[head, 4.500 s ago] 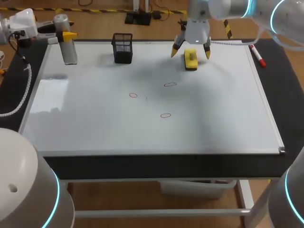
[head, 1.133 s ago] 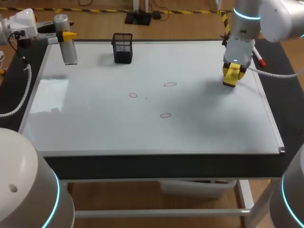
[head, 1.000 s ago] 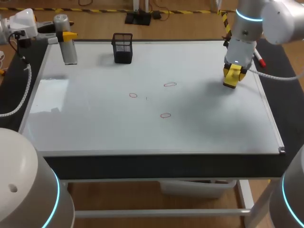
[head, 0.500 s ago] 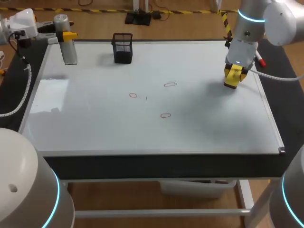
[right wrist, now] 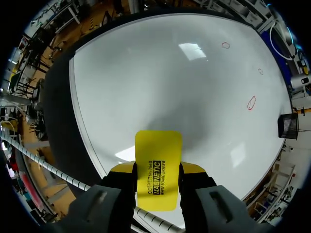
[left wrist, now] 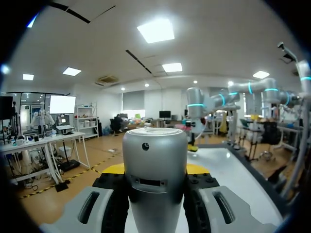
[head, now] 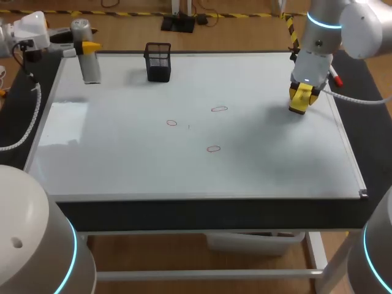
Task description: Pick up the inspection probe, press it on each red-marked spot on the whiteboard one by one, put down the probe, pick up the eraser, and wipe off all the red marks.
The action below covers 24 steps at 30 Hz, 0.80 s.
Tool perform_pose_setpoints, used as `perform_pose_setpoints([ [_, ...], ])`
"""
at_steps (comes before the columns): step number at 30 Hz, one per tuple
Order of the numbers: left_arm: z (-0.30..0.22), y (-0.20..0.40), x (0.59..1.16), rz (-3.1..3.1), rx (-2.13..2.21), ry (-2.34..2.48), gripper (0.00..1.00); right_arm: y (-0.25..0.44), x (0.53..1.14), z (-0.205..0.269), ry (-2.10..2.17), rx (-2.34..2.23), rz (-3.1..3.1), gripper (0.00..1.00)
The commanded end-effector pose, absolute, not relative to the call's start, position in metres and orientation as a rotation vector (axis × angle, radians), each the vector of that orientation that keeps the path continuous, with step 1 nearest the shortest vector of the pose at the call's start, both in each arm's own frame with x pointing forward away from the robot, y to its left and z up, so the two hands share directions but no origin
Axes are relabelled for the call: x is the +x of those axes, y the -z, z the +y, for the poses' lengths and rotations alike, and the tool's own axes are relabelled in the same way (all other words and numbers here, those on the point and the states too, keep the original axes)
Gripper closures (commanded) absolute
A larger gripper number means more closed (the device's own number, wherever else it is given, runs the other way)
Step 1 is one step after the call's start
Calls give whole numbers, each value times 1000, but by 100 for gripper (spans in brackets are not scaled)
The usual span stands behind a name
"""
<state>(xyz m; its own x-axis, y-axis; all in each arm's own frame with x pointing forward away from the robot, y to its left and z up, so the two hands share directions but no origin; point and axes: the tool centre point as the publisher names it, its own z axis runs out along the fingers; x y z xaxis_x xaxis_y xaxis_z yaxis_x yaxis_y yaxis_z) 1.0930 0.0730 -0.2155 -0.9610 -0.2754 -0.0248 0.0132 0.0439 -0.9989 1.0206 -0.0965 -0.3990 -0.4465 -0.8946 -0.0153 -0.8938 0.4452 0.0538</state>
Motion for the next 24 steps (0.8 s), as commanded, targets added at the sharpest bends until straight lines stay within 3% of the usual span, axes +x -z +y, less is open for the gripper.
perform_pose_setpoints([
  [1, 63, 216, 1079, 2099, -266, 2025, 100, 398, 1020, -97, 81, 1647, -2656, 100],
  [24, -42, 225, 972, 2192, 70, 2179, 100, 398, 1020, -97, 81, 1647, -2656, 100],
])
